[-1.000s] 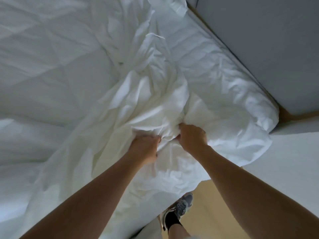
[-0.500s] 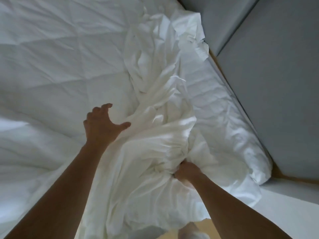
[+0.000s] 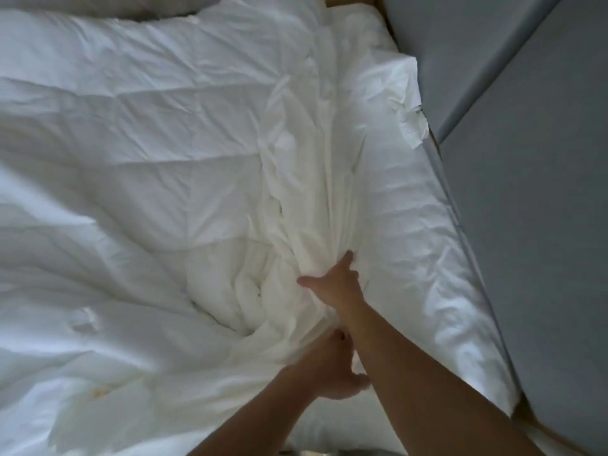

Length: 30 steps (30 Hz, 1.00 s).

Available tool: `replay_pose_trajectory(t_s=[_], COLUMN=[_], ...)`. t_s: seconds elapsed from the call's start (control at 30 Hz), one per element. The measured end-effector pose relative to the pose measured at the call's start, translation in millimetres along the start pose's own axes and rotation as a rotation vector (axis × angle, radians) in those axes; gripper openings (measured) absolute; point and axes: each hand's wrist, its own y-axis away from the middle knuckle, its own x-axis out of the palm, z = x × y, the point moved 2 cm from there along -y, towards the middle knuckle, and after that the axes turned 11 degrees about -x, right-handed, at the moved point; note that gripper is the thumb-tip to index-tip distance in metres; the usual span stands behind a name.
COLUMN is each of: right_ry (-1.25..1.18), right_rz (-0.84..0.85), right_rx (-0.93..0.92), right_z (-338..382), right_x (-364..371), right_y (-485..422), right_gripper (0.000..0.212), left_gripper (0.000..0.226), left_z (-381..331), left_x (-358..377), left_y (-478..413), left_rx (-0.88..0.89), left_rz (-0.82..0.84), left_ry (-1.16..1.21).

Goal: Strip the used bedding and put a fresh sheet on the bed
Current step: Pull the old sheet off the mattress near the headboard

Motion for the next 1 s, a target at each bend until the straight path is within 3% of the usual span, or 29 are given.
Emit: replay_pose_trajectory(t_s=[0.07,0.13,0.2,0.3,0.37,0.43,0.57,0.67,0.7,0.77,0.8,0.83,0.87,0.93,1.0], right_ry=[0.115,0.093,0.013,-0.039,-0.028,0.000,0.075,0.126,0.225,0.370,0.390,0.375,0.329,0.236,0.185], right_rz=[-0.016,-0.142,-0.293,-0.430,-0.456,-0.469,-0.440,-0.487,-0.574,-0.776,-0.754,-0.622,-0.428,-0.061,-0.081], right_rx=[-0.037,-0.066,-0.073,-0.040,-0.019,-0.019,-0.035,0.004,-0.057,-0.424,-0.643,-0.790,-0.798,-0.546,-0.369], right_z=[-15,-32,-46,-61,-72,-78,-83,-82,-77,-54,-40,-26,-14,-5,-7], right_x=[-9,-27,-38,-46,-48,-49,-50,-52,-50,-37,-23,-8,5,24,21], right_y=[-10,-14,-8,11,17,18,14,16,22,33,34,30,21,-10,-41], right_gripper=[0.085,0.046,0.031,0.031,0.032,0.035,0.044,0.059,0.063,0.054,0.044,0.036,0.034,0.053,0.080], left_gripper=[0.047,0.033,0.046,0.091,0.102,0.093,0.045,0.041,0.036,0.024,0.025,0.029,0.035,0.041,0.042], left_z=[8,28,47,53,53,57,70,85,90,100,104,107,109,113,122], left_x=[-21,-56,-82,-77,-59,-46,-53,-57,-56,-51,-48,-48,-49,-53,-58], left_y=[-8,-17,-27,-48,-63,-72,-74,-61,-55,-46,-46,-47,-50,-58,-67], left_rx=[-0.097,-0.283,-0.473,-0.717,-0.814,-0.850,-0.800,-0.742,-0.711,-0.667,-0.643,-0.618,-0.592,-0.544,-0.514], left_rz=[-0.006,-0.336,-0.584,-0.441,-0.450,-0.488,-0.481,-0.493,-0.501,-0.511,-0.503,-0.488,-0.472,-0.437,-0.423], left_ry=[0.020,0.099,0.177,0.423,0.512,0.483,0.452,0.496,0.513,0.530,0.527,0.517,0.502,0.489,0.455])
